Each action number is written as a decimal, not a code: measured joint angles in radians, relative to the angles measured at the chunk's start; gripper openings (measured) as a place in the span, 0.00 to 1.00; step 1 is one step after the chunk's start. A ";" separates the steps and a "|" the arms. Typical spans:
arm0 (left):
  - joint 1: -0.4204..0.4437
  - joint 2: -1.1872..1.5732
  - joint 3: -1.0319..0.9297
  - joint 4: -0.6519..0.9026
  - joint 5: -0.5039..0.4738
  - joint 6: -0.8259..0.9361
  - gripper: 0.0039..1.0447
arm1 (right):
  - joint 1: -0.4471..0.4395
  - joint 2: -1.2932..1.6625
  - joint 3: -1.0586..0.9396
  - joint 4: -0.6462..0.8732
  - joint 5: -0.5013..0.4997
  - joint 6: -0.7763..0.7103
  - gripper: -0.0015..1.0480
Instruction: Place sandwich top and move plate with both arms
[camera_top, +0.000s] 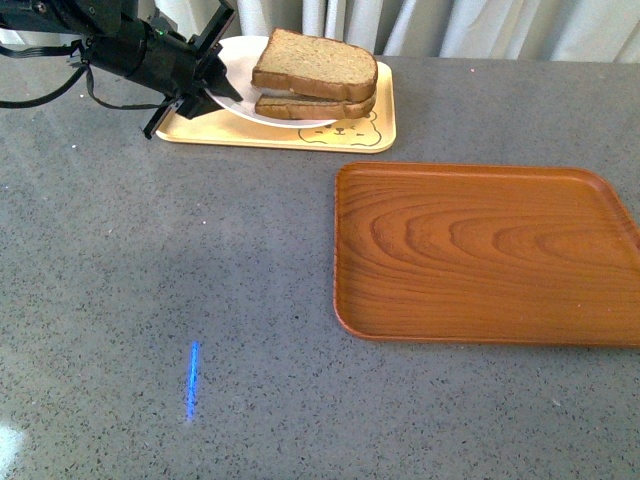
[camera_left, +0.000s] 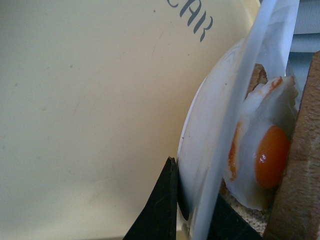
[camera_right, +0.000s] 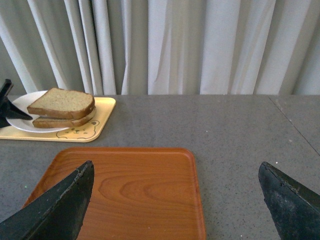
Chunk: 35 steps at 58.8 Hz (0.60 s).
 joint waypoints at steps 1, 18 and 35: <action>0.000 0.007 0.010 -0.006 -0.001 0.002 0.02 | 0.000 0.000 0.000 0.000 0.000 0.000 0.91; 0.002 0.090 0.167 -0.087 0.009 0.019 0.09 | 0.000 0.000 0.000 0.000 0.000 0.000 0.91; 0.008 0.108 0.192 -0.094 0.006 0.029 0.54 | 0.000 0.000 0.000 0.000 0.000 0.000 0.91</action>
